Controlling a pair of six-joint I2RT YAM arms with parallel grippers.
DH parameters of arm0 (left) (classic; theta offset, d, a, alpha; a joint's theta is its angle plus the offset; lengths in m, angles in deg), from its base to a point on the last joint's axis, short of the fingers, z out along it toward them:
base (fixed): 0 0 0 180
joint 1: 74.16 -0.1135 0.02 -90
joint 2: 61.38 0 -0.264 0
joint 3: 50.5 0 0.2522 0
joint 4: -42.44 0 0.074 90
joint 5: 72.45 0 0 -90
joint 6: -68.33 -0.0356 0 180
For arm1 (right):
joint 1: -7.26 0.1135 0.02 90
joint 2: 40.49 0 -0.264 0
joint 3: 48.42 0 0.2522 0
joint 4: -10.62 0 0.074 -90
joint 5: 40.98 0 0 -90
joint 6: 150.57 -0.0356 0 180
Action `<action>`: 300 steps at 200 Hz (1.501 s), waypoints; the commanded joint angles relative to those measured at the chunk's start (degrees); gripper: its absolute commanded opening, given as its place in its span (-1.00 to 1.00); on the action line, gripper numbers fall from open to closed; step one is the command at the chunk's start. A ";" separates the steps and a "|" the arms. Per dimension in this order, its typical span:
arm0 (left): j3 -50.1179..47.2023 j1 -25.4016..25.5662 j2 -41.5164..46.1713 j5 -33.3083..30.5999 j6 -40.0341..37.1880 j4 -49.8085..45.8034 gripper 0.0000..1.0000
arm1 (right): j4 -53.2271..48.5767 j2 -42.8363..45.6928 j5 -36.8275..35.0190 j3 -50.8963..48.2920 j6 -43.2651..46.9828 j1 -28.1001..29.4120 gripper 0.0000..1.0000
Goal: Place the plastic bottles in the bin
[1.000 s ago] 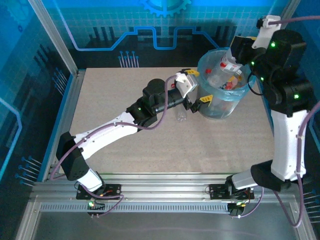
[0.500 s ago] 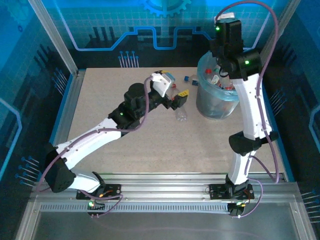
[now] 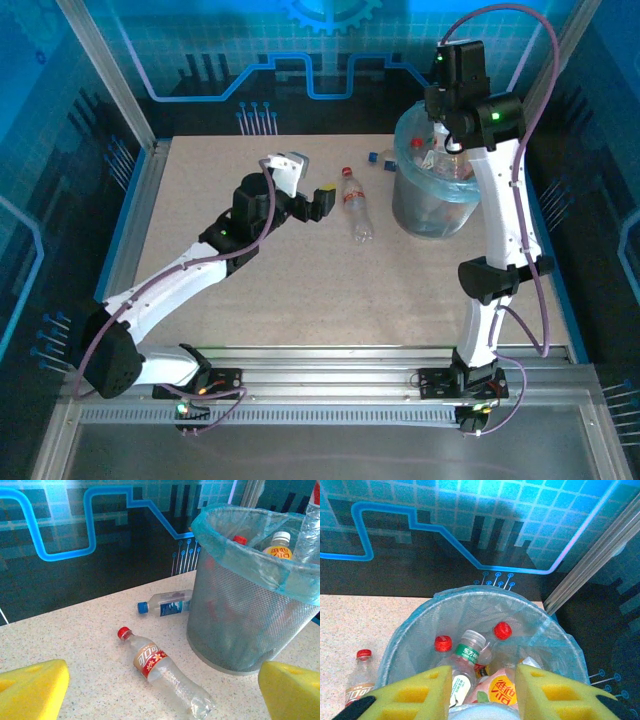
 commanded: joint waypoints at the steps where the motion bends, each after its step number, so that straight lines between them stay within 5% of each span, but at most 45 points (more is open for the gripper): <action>1: -0.31 -0.35 1.24 0.54 2.01 -0.28 0.95 | 0.11 -0.76 -0.87 0.39 -0.56 1.21 -0.56; 14: -0.14 -0.37 0.96 0.87 2.14 -0.40 0.95 | 0.57 -1.21 -3.51 0.31 0.35 1.92 -0.13; 45: 0.04 -0.45 1.03 1.06 1.92 -0.93 0.95 | 1.53 -1.97 -7.20 0.32 0.86 2.46 0.27; 74: -0.02 -0.73 1.04 1.14 2.41 -1.41 0.95 | 3.32 -2.93 -11.55 -0.06 2.89 3.46 0.39; 122: 0.38 -0.89 0.10 0.34 2.94 -2.60 0.95 | 7.01 -3.70 -15.56 -2.82 7.03 7.13 0.29; 158: 0.39 -1.14 -0.80 -0.34 4.49 -2.86 0.95 | 6.78 -4.15 -11.15 -7.66 3.70 8.52 0.05; 197: 1.85 -1.42 -1.78 0.47 5.64 -4.87 0.95 | 4.72 -6.05 -5.88 -9.52 -2.99 3.71 -0.22; 300: 5.30 -1.95 -5.74 3.09 8.98 -9.76 0.95 | 8.79 0.03 1.82 -30.42 -10.33 -5.14 -0.22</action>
